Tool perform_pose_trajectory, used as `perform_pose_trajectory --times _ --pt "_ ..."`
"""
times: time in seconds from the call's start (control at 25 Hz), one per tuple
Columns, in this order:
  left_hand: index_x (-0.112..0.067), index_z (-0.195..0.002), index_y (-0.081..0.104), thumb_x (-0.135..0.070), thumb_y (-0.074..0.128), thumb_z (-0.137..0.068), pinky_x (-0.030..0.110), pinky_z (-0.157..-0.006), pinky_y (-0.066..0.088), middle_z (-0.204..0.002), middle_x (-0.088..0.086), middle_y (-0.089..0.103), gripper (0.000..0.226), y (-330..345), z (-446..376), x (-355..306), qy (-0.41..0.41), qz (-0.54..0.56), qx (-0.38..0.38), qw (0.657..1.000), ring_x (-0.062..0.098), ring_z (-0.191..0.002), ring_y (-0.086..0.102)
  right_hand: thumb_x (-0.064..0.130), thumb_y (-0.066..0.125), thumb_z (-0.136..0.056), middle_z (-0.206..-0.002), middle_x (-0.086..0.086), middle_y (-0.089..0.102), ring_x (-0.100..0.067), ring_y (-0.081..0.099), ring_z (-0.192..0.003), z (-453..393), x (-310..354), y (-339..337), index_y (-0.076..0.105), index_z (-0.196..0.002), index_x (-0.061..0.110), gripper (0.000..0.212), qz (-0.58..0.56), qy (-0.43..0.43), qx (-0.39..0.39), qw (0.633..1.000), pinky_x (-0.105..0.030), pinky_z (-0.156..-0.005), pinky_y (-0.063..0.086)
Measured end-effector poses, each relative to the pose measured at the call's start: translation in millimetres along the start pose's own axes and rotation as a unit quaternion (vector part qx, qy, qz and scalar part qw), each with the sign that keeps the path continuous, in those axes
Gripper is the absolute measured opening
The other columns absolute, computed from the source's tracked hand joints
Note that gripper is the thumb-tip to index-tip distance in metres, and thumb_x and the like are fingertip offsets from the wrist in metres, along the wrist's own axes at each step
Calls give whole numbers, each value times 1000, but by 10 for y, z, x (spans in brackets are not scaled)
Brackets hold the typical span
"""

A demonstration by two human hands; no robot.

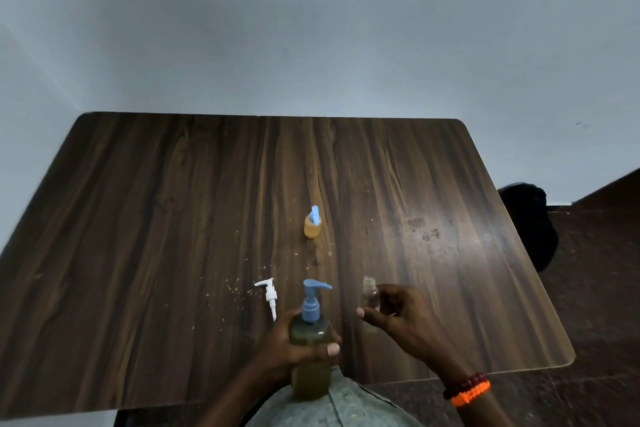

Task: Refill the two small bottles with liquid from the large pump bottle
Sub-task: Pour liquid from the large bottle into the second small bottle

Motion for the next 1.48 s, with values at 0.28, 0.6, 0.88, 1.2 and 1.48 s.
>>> perform_pose_trajectory --times 0.28,0.6,0.88,1.2,1.48 --pt "-14 -78 82 -93 79 -37 35 -64 64 -71 16 75 89 52 148 -279 -50 158 -30 986 27 -62 74 40 78 -89 -77 -4 73 -13 68 -68 -55 6 97 75 -86 23 17 -4 -15 17 1000 -29 -63 53" --pt "12 -88 69 -95 64 -63 55 -78 51 -75 33 64 110 -118 -76 -438 32 30 -150 988 35 -70 64 39 80 -86 -97 2 78 -11 74 -91 13 21 292 76 -103 27 21 -20 -26 46 998 -46 -77 63" --pt "-3 -71 73 -103 52 -62 53 -75 57 -75 21 69 103 -289 -153 -576 108 -192 -230 948 38 -72 67 30 79 -90 -103 13 76 -2 73 -95 -68 248 343 73 -118 23 29 -18 -73 47 996 -25 -80 62" --pt "-12 -63 71 -105 49 -60 26 -58 47 -56 -4 60 95 -305 -49 -601 129 -281 -235 922 6 -53 54 25 80 -88 -102 8 77 -5 72 -94 -59 367 356 74 -115 21 28 -20 -101 34 994 -29 -79 61" --pt "-17 -60 66 -95 54 -72 33 -51 47 -53 1 60 80 -322 25 -692 177 -295 -263 901 12 -49 58 28 77 -91 -107 12 72 -1 66 -101 -57 412 363 72 -119 21 29 4 -114 18 993 -18 -81 58"
Point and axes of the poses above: each hand's wrist, its own z-axis away from the middle knuckle, its own y-axis out of the palm, x = y × z, the point moved 2 cm from there along -z, towards the middle knuckle
